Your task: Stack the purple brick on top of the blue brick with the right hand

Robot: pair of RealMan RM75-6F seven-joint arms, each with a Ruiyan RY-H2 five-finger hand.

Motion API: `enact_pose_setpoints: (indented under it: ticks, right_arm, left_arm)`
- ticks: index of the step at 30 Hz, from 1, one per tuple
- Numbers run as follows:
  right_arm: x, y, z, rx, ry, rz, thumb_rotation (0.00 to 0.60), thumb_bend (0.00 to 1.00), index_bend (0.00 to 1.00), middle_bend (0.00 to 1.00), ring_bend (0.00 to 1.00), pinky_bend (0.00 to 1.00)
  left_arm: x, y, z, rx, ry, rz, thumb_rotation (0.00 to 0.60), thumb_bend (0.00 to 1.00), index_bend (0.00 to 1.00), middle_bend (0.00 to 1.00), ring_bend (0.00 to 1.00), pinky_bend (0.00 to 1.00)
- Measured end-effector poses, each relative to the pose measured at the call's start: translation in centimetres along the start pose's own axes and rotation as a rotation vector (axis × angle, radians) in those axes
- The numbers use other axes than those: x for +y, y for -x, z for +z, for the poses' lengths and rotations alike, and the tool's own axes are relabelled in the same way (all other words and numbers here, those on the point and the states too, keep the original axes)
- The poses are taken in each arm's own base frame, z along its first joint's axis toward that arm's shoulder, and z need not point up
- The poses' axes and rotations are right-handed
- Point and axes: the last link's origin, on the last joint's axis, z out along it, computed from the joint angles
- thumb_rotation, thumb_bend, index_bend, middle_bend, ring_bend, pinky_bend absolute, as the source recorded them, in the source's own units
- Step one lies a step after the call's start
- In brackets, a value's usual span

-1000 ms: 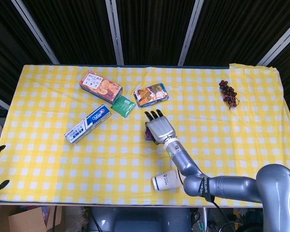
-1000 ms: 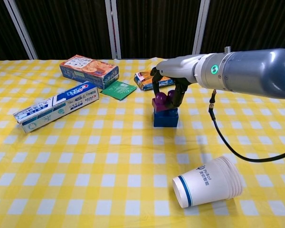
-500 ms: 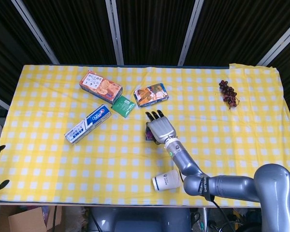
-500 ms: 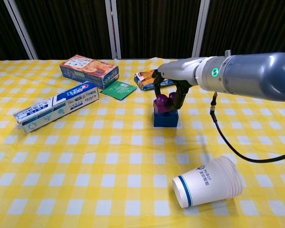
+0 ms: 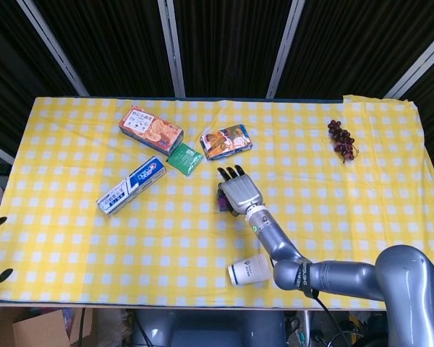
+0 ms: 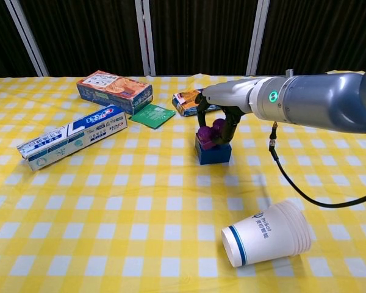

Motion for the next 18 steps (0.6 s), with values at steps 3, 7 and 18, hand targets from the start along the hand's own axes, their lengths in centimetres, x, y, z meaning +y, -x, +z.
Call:
enact_pose_setpoints:
  ticks: [3, 7, 18]
  right_arm:
    - [0.0, 0.0, 0.1, -0.001, -0.001, 0.006, 0.600, 0.44, 0.55, 0.00, 0.00, 0.00]
    - [0.1, -0.1, 0.2, 0.001, -0.002, 0.015, 0.600, 0.44, 0.56, 0.00, 0.00, 0.00]
    - [1.4, -0.1, -0.1, 0.000, 0.006, 0.039, 0.600, 0.44, 0.55, 0.00, 0.00, 0.00]
  left_arm:
    - [0.0, 0.0, 0.0, 0.000, 0.000, 0.001, 0.600, 0.00, 0.12, 0.00, 0.00, 0.04]
    - [0.0, 0.1, 0.0, -0.003, -0.002, 0.003, 0.600, 0.00, 0.12, 0.00, 0.00, 0.04]
    - [0.2, 0.1, 0.0, -0.001, 0.002, 0.009, 0.600, 0.00, 0.12, 0.00, 0.00, 0.04]
